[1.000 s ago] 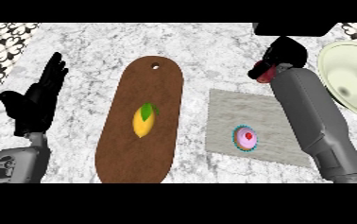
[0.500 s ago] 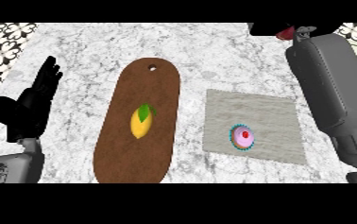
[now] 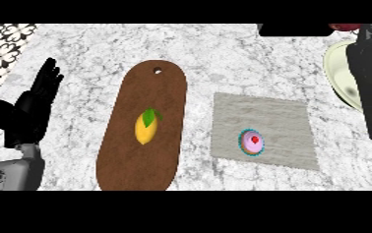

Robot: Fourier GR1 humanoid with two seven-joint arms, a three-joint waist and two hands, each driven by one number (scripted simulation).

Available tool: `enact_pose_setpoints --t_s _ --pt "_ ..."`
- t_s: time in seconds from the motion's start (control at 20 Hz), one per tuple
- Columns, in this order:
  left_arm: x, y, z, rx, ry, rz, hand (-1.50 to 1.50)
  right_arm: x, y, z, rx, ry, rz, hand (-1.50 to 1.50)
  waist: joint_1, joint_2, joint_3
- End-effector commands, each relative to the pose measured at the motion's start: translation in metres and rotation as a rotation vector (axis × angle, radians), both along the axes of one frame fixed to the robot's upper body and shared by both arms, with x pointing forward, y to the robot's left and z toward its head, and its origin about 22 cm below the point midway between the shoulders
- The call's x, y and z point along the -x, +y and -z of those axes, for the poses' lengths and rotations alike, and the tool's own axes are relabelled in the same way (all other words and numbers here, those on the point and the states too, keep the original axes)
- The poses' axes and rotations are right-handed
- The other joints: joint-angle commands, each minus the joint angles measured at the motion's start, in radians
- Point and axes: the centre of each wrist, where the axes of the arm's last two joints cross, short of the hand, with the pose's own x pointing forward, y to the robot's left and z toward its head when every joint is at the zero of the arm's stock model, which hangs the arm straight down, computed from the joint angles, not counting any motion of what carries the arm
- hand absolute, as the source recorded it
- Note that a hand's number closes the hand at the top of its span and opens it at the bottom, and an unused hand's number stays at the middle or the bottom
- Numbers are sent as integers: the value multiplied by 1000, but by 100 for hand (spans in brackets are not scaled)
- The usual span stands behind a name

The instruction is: Pick the pear from the placemat and place it in the bowl

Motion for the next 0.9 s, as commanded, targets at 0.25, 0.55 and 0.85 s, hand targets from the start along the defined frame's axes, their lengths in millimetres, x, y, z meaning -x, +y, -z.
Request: enact_pose_setpoints --t_s 0.25,0.55,0.85 --pt "-1 -4 4 -17 -28 -2 0 8 -104 32 -90 -84 16 150 14 9 1" --pt "-2 -6 -5 -10 1 14 0 10 -135 64 -91 -73 27 150 20 9 1" --pt "4 -23 -3 -2 -24 47 0 24 -178 87 -92 -73 47 150 37 15 2"
